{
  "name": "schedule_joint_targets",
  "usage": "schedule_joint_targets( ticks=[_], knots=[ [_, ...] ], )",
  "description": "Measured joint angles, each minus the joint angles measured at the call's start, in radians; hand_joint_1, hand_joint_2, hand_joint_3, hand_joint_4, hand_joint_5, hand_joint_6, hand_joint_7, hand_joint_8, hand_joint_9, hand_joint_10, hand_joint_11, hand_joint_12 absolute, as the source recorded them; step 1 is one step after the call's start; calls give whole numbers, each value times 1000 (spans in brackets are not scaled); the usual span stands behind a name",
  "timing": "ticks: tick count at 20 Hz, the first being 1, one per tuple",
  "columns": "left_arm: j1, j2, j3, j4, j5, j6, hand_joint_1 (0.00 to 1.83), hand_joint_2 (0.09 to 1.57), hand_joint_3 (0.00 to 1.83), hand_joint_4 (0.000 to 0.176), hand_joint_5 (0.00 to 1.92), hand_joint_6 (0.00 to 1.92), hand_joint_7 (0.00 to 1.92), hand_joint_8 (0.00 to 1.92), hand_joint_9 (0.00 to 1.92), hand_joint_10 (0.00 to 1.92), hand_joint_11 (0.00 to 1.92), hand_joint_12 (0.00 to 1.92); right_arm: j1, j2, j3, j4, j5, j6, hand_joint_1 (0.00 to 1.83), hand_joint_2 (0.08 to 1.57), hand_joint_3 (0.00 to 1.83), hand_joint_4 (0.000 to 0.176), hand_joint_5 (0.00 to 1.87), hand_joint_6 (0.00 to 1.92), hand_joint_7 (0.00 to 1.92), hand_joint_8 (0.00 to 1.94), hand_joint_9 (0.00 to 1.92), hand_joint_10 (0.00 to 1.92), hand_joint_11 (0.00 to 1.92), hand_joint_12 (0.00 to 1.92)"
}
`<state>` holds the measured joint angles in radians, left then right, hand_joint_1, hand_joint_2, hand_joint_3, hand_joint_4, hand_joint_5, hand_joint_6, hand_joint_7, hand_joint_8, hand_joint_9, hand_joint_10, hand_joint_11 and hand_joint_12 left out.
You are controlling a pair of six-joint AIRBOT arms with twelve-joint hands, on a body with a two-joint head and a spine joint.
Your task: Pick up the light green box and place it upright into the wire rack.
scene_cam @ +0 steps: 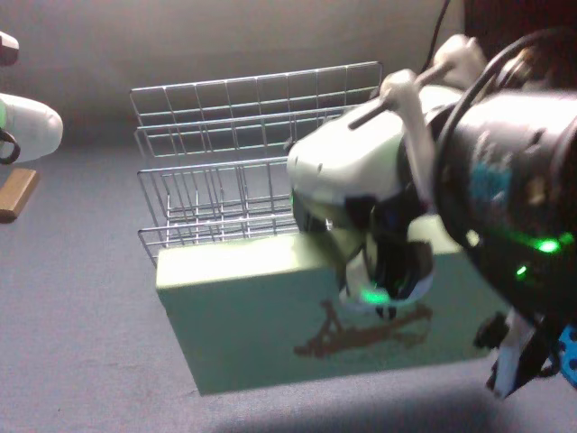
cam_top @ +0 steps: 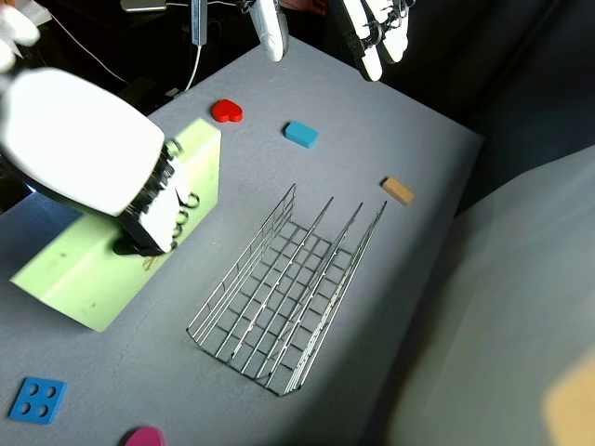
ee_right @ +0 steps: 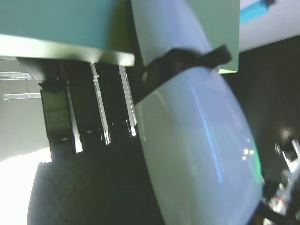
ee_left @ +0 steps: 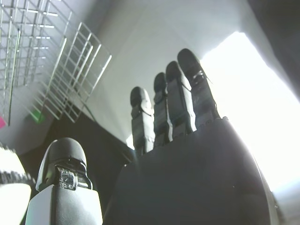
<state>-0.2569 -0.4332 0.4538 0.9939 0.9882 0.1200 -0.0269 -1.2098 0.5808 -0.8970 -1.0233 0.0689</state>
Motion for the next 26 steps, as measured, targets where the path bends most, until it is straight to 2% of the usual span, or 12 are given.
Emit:
schedule_joint_targets(
  ticks=[4,9,16,19,22,26],
  knots=[
    [-5,14,-7,-3,17,0,159,1203,2,106,259,2,150,0,166,0,0,651,69,21,-3,-5,-11,-62,1217,1136,0,0,891,1039,993,1094,845,1136,699,1535],
    [-14,22,-14,-6,43,11,159,1204,0,106,263,1,155,0,152,1,0,563,122,22,0,-111,-2,-89,1211,1141,1,0,898,1035,968,1127,844,1152,727,1535],
    [-40,22,-14,-14,82,43,160,1203,0,106,293,2,173,2,179,3,0,622,160,-37,100,-135,38,-74,1212,1135,1,0,910,1030,976,1101,839,1136,723,1517],
    [-40,22,-14,-15,88,43,160,1203,0,105,294,1,160,1,174,0,0,559,159,-76,137,-159,50,-32,1211,1137,1,0,904,1044,977,1097,853,1141,736,1521],
    [-40,22,-14,-15,89,43,161,1203,0,106,292,0,168,2,181,2,0,654,134,-121,171,-198,68,-13,1211,1137,1,0,902,1049,977,1095,856,1141,741,1521],
    [-40,22,-14,-15,92,43,160,1201,0,107,280,1,169,1,177,0,0,640,100,-165,214,-221,85,5,1212,1137,1,0,898,1045,981,1099,858,1143,739,1519]
  ],
)
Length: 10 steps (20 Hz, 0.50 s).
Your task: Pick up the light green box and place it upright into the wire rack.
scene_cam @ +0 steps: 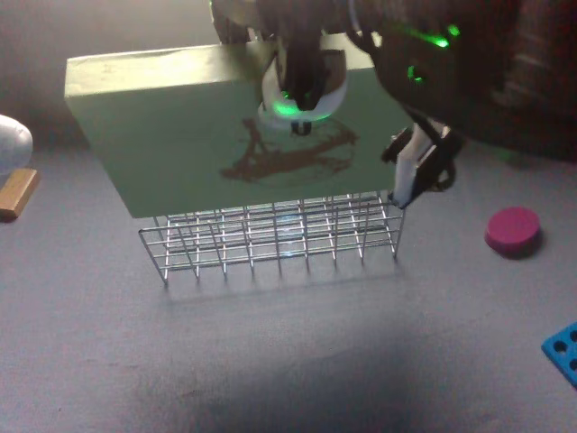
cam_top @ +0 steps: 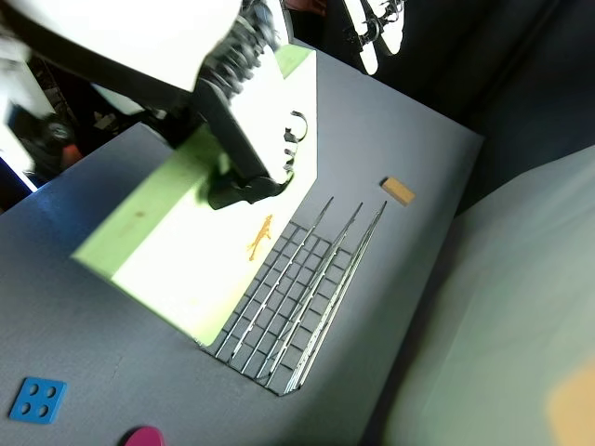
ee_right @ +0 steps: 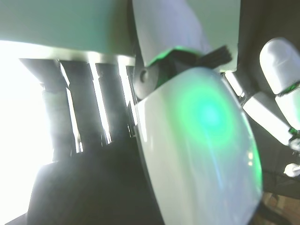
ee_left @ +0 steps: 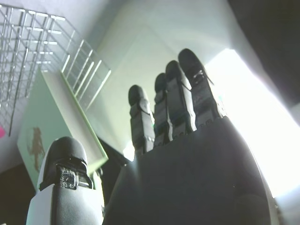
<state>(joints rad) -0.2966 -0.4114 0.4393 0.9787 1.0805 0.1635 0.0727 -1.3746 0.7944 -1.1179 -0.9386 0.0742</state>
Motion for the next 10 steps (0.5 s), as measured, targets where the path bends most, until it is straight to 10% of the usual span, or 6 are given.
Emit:
schedule_joint_targets(
  ticks=[9,10],
  knots=[
    [0,0,0,-8,4,16,163,1200,0,106,264,0,156,0,155,0,0,596,-40,-36,34,-65,25,35,1216,1137,1,0,875,1077,1005,1063,853,1140,725,1509],
    [0,0,0,-8,4,16,163,1200,0,106,263,0,152,0,147,0,0,585,-41,-38,40,-64,26,39,1334,1146,0,0,838,1073,973,1002,844,1368,720,1520]
  ],
)
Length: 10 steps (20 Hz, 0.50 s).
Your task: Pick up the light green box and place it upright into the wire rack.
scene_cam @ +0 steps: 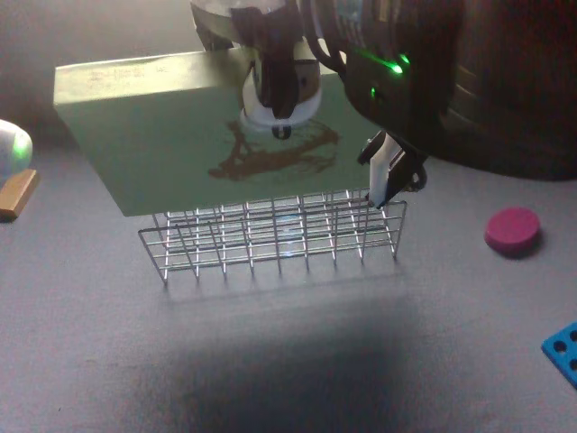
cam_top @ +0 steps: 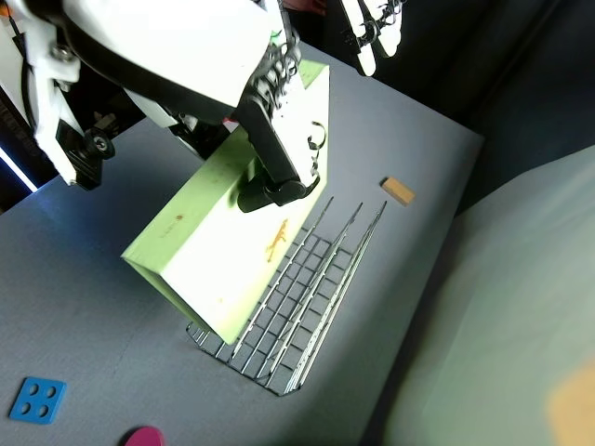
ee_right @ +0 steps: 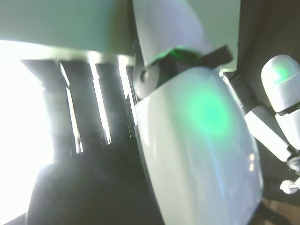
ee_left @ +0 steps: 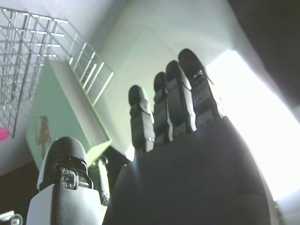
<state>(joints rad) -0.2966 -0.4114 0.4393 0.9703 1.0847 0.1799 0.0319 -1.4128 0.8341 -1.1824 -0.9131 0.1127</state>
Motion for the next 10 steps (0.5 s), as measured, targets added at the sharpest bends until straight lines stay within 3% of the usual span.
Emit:
schedule_joint_targets(
  ticks=[6,7,9,10],
  knots=[
    [-10,0,0,-2,5,-1,155,1202,0,106,265,0,158,0,161,0,0,566,-34,-17,62,45,14,3,1362,1152,0,0,832,1074,955,1007,823,1446,704,1538],
    [-10,0,0,-2,4,-1,154,1202,0,106,265,0,155,0,159,0,0,565,-43,-19,69,45,18,2,1242,1142,1,0,871,1078,980,1070,813,1260,704,1532],
    [-10,0,0,-2,6,-1,151,1203,0,106,263,0,149,0,158,0,0,585,-52,-21,77,45,24,1,1213,1139,0,0,892,1063,984,1087,827,1173,719,1520],
    [-10,0,0,-2,5,-1,153,1202,0,107,263,0,151,1,159,0,0,602,-56,-23,79,45,32,1,1333,1146,0,0,860,1051,966,1017,826,1384,714,1518]
  ],
)
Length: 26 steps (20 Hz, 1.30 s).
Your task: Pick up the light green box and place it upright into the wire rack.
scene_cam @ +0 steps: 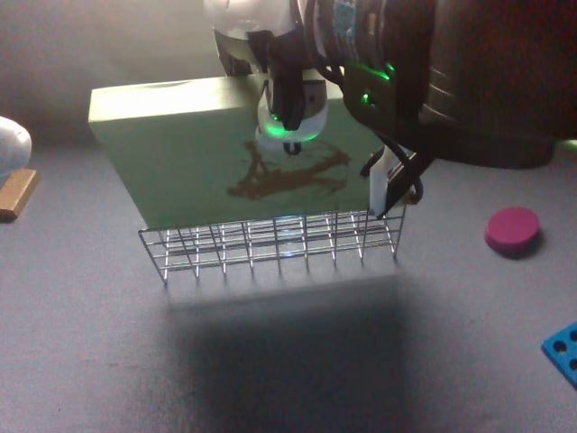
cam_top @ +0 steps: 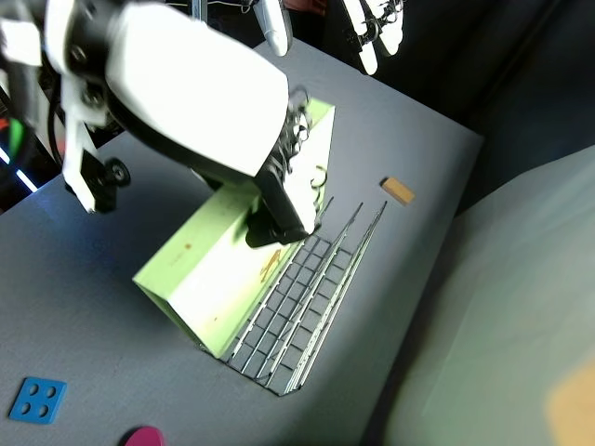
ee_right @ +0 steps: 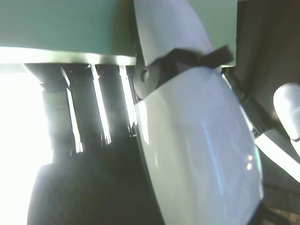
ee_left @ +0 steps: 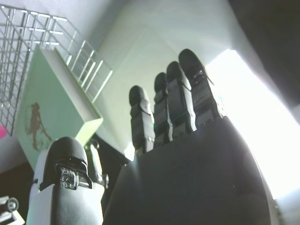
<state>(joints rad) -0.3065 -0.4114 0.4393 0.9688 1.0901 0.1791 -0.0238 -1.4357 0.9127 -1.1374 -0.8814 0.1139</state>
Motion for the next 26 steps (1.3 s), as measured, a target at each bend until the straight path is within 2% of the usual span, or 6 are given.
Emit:
schedule_joint_targets(
  ticks=[3,6,9,12,21,26],
  knots=[
    [0,0,0,0,0,0,151,1204,0,106,265,1,155,1,154,0,0,595,-10,-9,10,-5,23,1,1363,1151,1,0,840,1058,959,1014,819,1445,718,1515],
    [0,0,0,0,1,0,144,1206,1,106,245,1,140,2,136,2,0,477,-13,-24,22,-3,32,4,1362,1154,0,0,861,1027,884,1111,852,1418,724,1503],
    [0,0,0,-2,1,-1,91,1224,3,107,191,0,113,0,115,0,0,378,-25,-40,50,16,38,12,1363,1153,0,0,850,1006,919,1086,840,1430,723,1521],
    [0,0,0,-5,2,-1,84,1222,0,107,192,1,110,0,121,2,0,421,-47,-48,68,28,34,13,1365,1144,0,0,871,1017,946,1031,845,1412,718,1527],
    [0,0,0,-7,16,-1,94,1220,0,106,202,1,127,1,139,2,0,454,-127,-56,129,21,76,18,1363,1150,0,0,877,980,902,1092,847,1427,703,1534],
    [0,0,0,-10,18,-1,96,1220,0,106,202,0,120,0,135,0,0,460,-142,-56,148,18,115,35,1363,1153,0,0,871,992,885,1119,850,1423,709,1531]
  ],
)
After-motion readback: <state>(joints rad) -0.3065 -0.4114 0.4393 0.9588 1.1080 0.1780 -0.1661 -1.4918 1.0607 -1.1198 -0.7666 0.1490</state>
